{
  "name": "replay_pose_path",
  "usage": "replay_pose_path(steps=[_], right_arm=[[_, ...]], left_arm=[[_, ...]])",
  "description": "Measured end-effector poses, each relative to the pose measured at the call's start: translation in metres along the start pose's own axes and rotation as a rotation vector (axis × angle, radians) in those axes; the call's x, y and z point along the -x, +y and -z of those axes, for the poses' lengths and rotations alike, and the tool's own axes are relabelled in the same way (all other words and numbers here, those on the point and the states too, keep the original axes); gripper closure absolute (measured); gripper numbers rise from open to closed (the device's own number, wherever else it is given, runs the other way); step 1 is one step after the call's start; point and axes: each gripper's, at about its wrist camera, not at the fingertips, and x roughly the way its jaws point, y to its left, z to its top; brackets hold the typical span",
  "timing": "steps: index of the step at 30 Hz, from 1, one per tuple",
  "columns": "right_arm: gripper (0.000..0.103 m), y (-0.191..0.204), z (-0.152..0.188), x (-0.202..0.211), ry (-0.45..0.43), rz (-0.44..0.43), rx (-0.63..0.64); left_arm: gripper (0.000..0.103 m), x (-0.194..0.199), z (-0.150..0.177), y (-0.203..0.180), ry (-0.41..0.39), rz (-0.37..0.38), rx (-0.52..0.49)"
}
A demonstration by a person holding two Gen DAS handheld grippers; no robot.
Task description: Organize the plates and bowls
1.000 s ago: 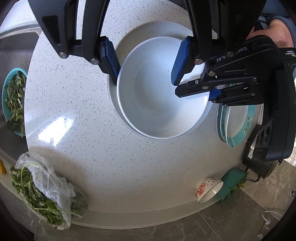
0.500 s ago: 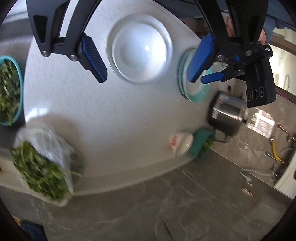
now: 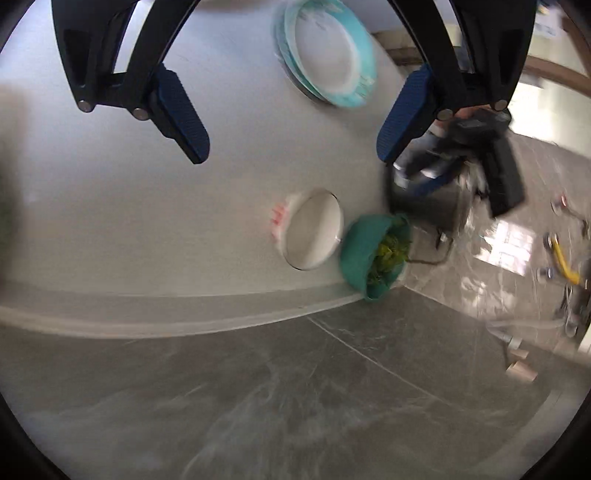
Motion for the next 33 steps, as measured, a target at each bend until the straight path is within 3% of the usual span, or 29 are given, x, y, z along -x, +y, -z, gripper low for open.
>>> replay_pose_path(steps=[3, 7, 13, 20, 22, 25, 30, 33], right_arm=[[0.013, 0.0, -0.02, -0.039, 0.017, -0.014, -0.037], [0.018, -0.003, -0.03, -0.085, 0.056, 0.038, -0.05], [0.022, -0.011, -0.039, -0.131, 0.117, 0.04, -0.068], [0.022, -0.026, -0.044, -0.159, 0.142, 0.049, -0.104], [0.023, -0.032, -0.043, -0.167, 0.158, 0.045, -0.123], [0.029, -0.035, -0.042, -0.174, 0.163, 0.022, -0.128], [0.045, -0.033, -0.043, -0.188, 0.193, 0.007, -0.117], [0.069, -0.032, -0.04, -0.191, 0.202, 0.013, -0.115]], left_arm=[[0.006, -0.031, -0.014, 0.031, 0.05, 0.045, 0.047], [0.008, -0.07, -0.023, 0.057, 0.098, 0.087, 0.073], [0.024, -0.107, -0.029, 0.082, 0.146, 0.137, 0.095], [0.052, -0.137, -0.036, 0.096, 0.18, 0.197, 0.111], [0.053, -0.143, -0.036, 0.099, 0.188, 0.214, 0.118], [0.054, -0.147, -0.039, 0.107, 0.178, 0.225, 0.137], [0.077, -0.151, -0.043, 0.108, 0.179, 0.24, 0.124], [0.083, -0.15, -0.042, 0.103, 0.177, 0.219, 0.109]])
